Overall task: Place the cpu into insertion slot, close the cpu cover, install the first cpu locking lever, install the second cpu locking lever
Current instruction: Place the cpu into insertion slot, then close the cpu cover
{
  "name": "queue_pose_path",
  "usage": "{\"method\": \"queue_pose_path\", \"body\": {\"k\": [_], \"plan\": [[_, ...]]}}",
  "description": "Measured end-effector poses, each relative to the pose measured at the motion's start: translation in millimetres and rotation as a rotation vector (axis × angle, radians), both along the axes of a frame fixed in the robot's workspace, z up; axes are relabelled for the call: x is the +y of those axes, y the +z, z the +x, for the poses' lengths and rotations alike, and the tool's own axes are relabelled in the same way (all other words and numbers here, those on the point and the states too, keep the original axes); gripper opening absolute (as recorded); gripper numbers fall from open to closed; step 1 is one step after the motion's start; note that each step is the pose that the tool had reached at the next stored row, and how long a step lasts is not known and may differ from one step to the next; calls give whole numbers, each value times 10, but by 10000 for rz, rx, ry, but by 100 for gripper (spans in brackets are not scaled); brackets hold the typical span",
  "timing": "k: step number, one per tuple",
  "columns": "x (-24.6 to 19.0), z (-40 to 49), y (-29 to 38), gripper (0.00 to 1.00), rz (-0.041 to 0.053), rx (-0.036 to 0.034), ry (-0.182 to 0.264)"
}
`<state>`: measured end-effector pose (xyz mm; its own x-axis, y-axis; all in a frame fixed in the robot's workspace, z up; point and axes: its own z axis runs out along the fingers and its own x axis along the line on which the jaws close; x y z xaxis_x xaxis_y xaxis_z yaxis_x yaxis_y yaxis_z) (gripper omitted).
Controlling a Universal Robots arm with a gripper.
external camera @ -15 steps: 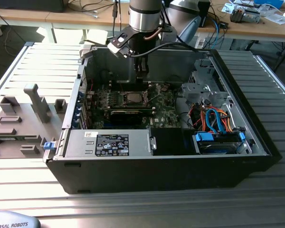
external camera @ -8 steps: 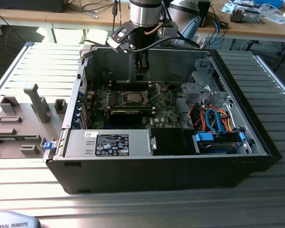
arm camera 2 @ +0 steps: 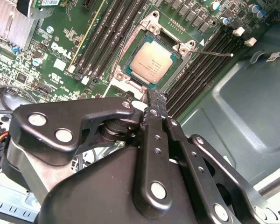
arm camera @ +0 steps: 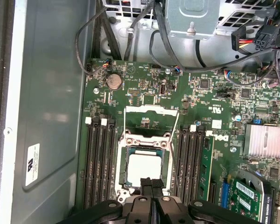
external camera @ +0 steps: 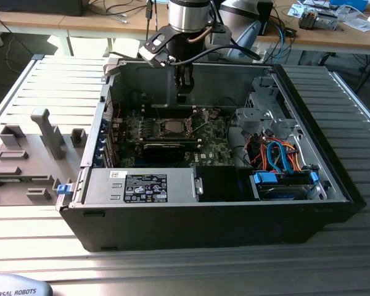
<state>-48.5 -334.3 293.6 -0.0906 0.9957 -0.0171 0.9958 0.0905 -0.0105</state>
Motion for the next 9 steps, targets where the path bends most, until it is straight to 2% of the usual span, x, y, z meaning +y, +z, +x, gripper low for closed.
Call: {"method": "queue_pose_path", "body": {"k": [9], "plan": [[0, 26, 2, 11, -1, 1, 0]]}}
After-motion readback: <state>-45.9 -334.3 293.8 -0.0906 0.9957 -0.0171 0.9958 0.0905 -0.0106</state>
